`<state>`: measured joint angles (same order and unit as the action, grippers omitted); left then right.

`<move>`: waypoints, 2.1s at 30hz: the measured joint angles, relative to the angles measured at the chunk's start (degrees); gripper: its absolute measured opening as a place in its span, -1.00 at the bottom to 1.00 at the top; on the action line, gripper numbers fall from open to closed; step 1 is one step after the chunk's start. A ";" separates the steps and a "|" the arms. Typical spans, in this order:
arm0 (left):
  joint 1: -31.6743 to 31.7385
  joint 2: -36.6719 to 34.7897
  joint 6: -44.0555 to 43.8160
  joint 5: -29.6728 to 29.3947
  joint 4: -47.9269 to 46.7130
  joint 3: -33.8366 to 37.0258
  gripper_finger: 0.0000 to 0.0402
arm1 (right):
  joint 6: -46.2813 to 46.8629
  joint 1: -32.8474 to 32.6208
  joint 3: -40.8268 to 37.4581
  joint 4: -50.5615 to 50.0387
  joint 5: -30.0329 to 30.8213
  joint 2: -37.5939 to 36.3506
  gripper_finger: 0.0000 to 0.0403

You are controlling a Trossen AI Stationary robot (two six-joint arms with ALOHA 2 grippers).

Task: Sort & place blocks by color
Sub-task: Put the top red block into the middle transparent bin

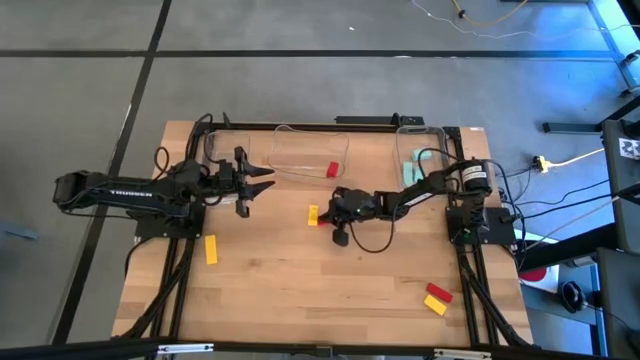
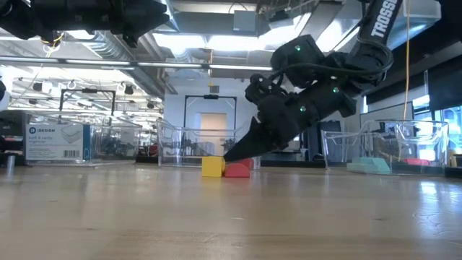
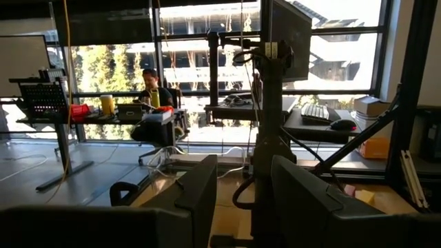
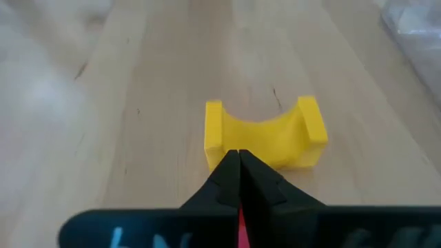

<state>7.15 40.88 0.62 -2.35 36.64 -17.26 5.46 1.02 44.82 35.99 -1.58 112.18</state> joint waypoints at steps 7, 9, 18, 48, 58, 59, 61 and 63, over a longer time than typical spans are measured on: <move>-0.01 -0.01 -0.02 0.00 -0.29 0.00 -0.35 | -1.35 0.00 0.24 -5.68 0.01 -1.11 -1.00; -0.01 -0.01 -0.04 0.00 -0.50 0.00 -0.35 | -2.63 0.00 0.24 -8.30 0.00 -2.14 -1.00; -0.01 0.00 -0.04 0.00 -1.30 0.00 -0.35 | -4.16 -0.02 -0.13 -26.88 0.00 -10.89 -1.00; 0.01 0.00 0.02 -1.94 -1.36 0.00 -0.35 | -11.43 0.07 6.94 -41.33 -2.61 -15.07 0.39; 0.01 0.00 0.04 -1.92 -1.64 0.00 -0.35 | -16.35 0.25 11.19 -49.03 1.68 -8.90 0.67; 0.01 0.00 0.04 -1.92 -1.62 -0.02 -0.35 | -16.53 0.34 11.19 -49.07 2.18 -8.40 0.67; 0.01 0.00 0.04 -1.89 -1.64 -0.01 -0.35 | -16.46 0.79 11.19 -49.40 2.82 -7.45 0.67; 0.00 0.00 0.03 -1.90 -1.62 -0.02 -0.35 | -16.29 1.26 11.31 -49.66 2.59 -7.03 0.67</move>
<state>7.15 40.88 0.66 -4.25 35.03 -17.28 -10.83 2.28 56.13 -13.67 1.01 105.15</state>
